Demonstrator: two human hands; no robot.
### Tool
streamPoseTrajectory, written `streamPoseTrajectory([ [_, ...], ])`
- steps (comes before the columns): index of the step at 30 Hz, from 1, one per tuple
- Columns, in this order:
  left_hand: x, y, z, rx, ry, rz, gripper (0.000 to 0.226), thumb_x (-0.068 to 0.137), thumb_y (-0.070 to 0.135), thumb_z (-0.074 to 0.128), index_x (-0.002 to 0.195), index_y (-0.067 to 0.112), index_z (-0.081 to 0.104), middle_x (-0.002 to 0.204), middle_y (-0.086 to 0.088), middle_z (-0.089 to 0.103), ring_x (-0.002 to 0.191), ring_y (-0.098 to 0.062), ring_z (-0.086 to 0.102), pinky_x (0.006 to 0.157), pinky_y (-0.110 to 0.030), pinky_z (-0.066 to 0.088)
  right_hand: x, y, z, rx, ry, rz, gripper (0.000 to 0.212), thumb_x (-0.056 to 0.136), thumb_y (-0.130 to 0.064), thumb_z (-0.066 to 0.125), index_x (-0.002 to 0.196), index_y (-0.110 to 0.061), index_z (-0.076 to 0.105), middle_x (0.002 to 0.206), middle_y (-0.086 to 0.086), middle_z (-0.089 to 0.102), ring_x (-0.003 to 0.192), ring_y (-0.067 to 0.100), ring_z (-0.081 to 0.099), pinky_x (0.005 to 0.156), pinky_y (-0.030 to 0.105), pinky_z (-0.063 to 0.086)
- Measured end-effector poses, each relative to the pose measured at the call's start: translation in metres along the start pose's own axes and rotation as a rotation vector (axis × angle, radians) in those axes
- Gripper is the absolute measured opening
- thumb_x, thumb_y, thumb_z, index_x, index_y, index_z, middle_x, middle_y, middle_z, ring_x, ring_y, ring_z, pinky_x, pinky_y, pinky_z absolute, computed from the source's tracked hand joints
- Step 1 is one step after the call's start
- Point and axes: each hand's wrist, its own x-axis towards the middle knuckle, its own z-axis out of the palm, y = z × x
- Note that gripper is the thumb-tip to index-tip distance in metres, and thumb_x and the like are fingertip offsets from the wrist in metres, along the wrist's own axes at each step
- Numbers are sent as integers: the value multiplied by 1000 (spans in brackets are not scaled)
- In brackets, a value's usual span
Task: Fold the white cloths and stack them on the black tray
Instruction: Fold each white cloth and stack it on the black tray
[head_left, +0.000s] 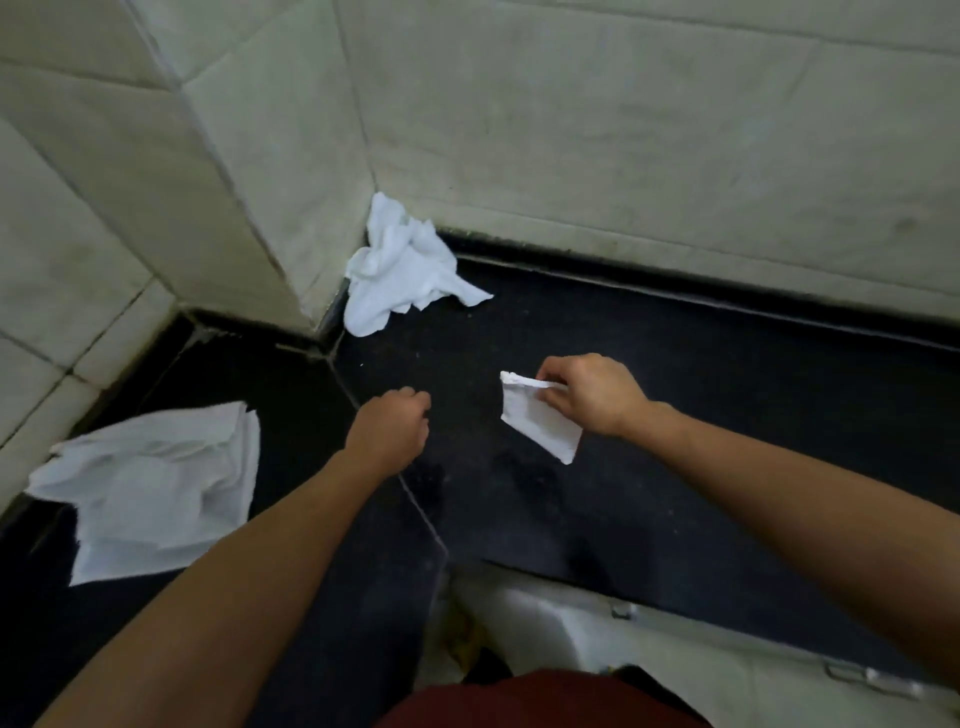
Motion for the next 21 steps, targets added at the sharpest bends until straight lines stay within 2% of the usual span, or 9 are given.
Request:
streamPoseTrajectory([
  [3,21,64,-18,83,26,150,23,94,24,48,110,14,60,104,-5,60,94,-24,59,77,-39,49,-47,52,-19,-93,57,125,17,89,-31,53,101,-24,63,104,-2,65,92,23,61,68,34,46],
  [7,41,163,-29,173,61,340,22,95,26,47,111,15,59,106,-4,59,94,-23,59,77,-38,50,-128,120,-40,-113,78,314,9,84,-28,55,90,-28,61,98,0,67,91,26,62,65,32,41],
  [11,47,282,-16,184,45,485,22,94,26,48,109,15,59,107,-5,60,95,-26,59,74,-38,50,-235,188,-53,-71,112,477,22,84,-26,55,102,-29,66,103,2,68,94,27,62,66,33,46],
  [14,39,385,2,182,39,629,22,94,27,48,108,15,58,108,-6,60,97,-27,59,76,-38,49,-324,236,-57,-31,160,614,19,87,-28,56,102,-28,67,103,2,68,94,27,62,66,33,43],
  [21,12,587,29,215,3,941,24,95,28,46,110,14,57,110,-6,58,97,-29,58,76,-39,48,-490,316,-63,15,277,941,16,84,-26,52,94,-27,65,93,0,67,77,22,56,60,30,38],
])
